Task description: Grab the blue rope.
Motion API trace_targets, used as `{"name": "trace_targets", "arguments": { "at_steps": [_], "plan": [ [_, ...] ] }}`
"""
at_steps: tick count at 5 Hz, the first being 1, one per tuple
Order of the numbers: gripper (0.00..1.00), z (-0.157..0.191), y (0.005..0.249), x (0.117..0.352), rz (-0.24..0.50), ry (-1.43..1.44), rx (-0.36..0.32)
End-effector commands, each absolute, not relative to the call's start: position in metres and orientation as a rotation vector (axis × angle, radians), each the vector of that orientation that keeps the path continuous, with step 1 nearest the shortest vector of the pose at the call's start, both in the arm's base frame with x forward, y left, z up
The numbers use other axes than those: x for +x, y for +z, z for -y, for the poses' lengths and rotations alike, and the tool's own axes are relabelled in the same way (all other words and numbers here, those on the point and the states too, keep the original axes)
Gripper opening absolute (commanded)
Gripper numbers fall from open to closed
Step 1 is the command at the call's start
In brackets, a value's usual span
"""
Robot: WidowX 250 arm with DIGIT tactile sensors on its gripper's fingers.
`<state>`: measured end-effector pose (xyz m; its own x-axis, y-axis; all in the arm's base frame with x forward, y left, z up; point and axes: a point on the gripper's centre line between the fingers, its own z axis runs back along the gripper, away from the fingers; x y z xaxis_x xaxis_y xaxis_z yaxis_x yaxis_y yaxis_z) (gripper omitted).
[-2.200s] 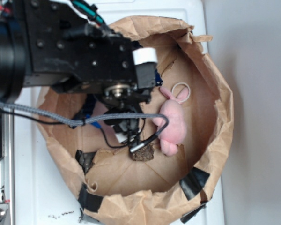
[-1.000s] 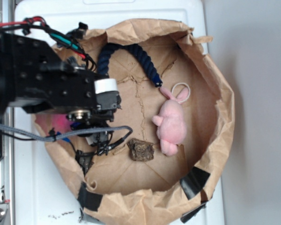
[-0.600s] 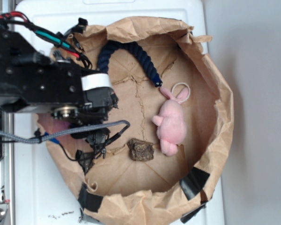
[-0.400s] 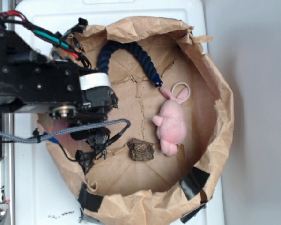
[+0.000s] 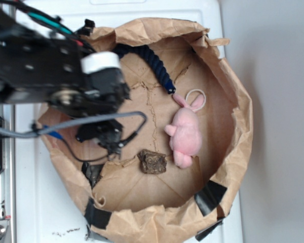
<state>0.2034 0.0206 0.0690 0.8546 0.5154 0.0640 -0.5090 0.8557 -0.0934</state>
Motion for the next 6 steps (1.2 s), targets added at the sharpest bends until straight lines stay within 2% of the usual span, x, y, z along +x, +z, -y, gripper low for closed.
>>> {"name": "trace_targets", "arguments": {
  "at_steps": [1,2,3,5,6],
  "plan": [
    [1.00,-0.043,0.068,0.182,0.098,0.673,-0.078],
    [1.00,-0.047,0.062,0.184,0.073,0.695,-0.059],
    [1.00,-0.061,0.058,0.220,0.071,0.684,-0.058],
    [1.00,-0.080,0.048,0.259,0.080,0.667,-0.052],
    [1.00,-0.087,0.045,0.286,0.092,0.623,-0.046]
  ]
}}
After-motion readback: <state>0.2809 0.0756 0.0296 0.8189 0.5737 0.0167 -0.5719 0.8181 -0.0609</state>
